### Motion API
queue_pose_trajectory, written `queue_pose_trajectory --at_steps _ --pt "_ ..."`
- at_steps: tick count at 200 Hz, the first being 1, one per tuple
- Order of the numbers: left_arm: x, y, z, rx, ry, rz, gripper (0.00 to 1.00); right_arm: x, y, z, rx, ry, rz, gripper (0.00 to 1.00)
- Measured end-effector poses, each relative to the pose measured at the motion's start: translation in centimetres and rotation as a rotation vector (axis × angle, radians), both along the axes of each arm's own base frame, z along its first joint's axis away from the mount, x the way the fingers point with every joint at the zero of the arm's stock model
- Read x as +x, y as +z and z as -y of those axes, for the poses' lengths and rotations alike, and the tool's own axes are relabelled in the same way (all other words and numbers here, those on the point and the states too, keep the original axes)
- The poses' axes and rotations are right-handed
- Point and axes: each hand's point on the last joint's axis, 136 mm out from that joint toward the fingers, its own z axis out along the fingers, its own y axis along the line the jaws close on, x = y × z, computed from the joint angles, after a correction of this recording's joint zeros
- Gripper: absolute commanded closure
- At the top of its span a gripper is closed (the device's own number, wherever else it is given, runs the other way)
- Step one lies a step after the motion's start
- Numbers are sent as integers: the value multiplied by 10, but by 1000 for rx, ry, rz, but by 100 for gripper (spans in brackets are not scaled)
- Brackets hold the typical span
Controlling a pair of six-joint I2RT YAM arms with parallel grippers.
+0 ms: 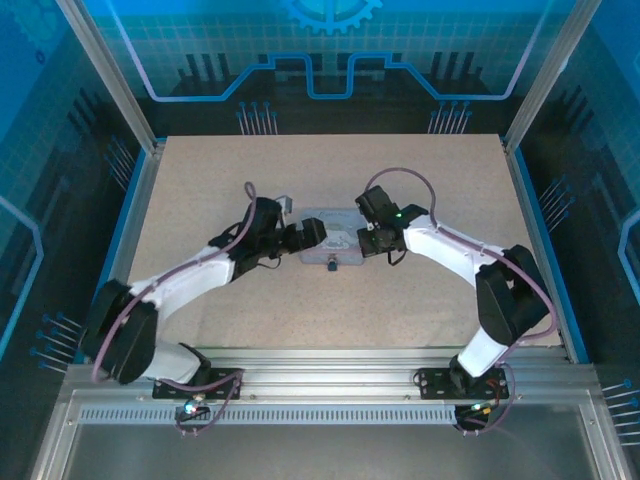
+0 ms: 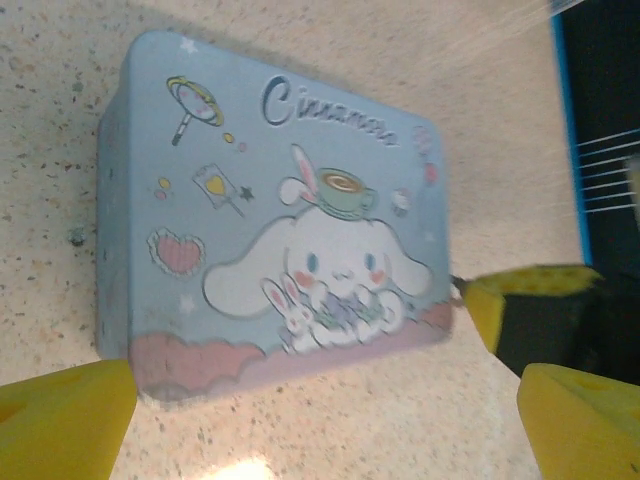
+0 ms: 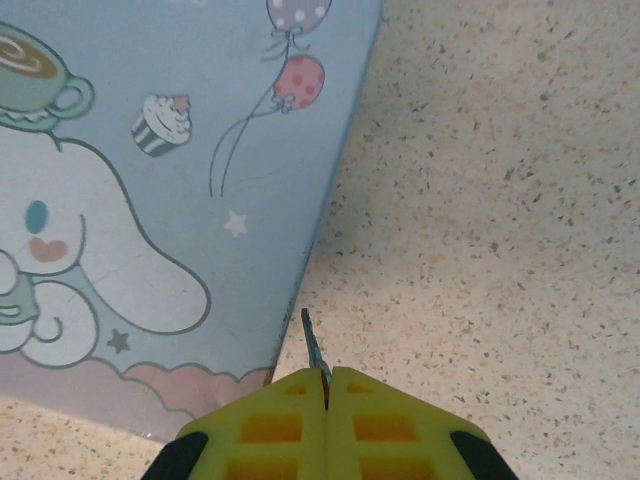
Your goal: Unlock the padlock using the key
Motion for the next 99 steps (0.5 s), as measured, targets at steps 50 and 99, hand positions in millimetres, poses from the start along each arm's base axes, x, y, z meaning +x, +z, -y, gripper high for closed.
queue_pose_trajectory --at_steps 50,99 --pt "-53 -31 8 1 -68 24 1 4 15 7 -3 -7 42 100" --pt "-59 -70 33 42 -95 46 1 21 24 23 -11 -51 72 100"
